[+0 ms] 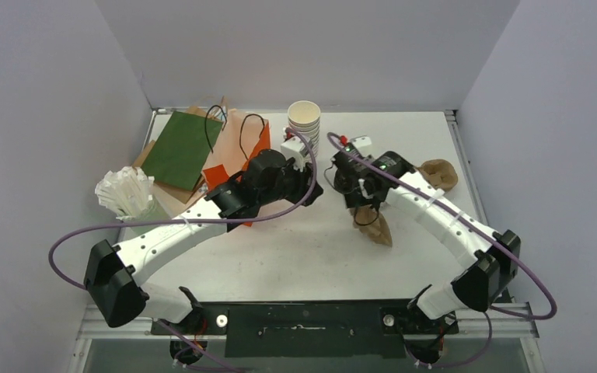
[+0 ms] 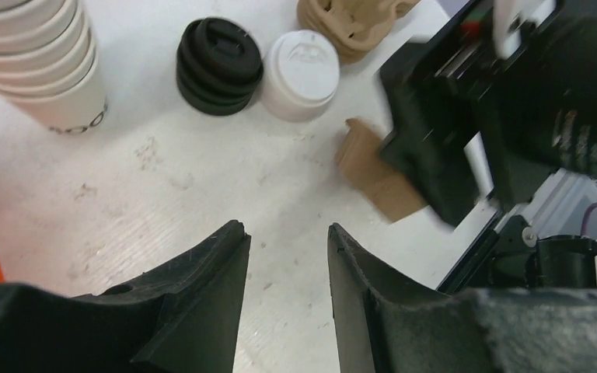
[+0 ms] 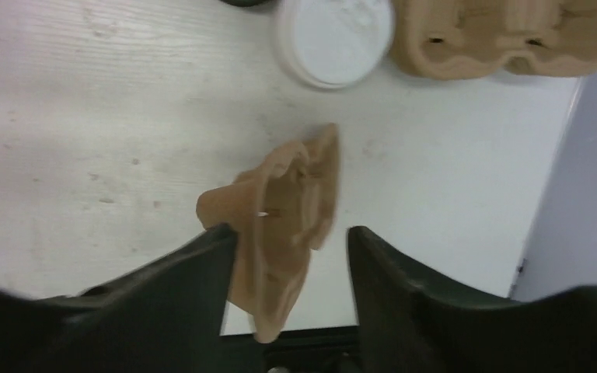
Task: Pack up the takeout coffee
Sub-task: Place the cup tray at the center of the board.
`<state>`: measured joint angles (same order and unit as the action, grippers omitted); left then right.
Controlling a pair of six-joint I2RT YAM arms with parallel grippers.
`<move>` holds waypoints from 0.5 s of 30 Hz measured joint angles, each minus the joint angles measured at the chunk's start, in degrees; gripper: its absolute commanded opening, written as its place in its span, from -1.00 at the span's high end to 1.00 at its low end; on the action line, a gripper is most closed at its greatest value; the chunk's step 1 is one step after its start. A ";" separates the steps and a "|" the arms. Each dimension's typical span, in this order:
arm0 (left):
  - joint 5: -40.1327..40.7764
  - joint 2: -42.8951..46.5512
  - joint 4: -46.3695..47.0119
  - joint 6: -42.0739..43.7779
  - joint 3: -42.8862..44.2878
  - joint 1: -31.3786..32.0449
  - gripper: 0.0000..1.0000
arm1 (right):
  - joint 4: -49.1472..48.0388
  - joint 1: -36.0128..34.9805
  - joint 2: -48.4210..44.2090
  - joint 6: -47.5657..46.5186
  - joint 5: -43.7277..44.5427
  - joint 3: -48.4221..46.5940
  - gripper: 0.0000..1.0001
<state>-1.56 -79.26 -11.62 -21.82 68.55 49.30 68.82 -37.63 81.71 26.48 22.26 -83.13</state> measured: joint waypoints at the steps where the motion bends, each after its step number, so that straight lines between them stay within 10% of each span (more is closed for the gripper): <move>1: 0.07 0.74 -0.72 0.00 -1.05 -0.48 0.19 | -0.48 -1.77 1.29 0.87 -0.13 0.00 -0.45; 15: 2.89 13.88 -6.80 0.20 -4.48 -4.07 0.14 | -24.76 -3.89 -3.21 1.70 -18.62 12.09 -0.51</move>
<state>1.32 -65.39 -18.41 -21.63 64.07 45.23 44.05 -41.52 78.50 28.18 3.64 -71.05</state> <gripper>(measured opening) 0.420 0.711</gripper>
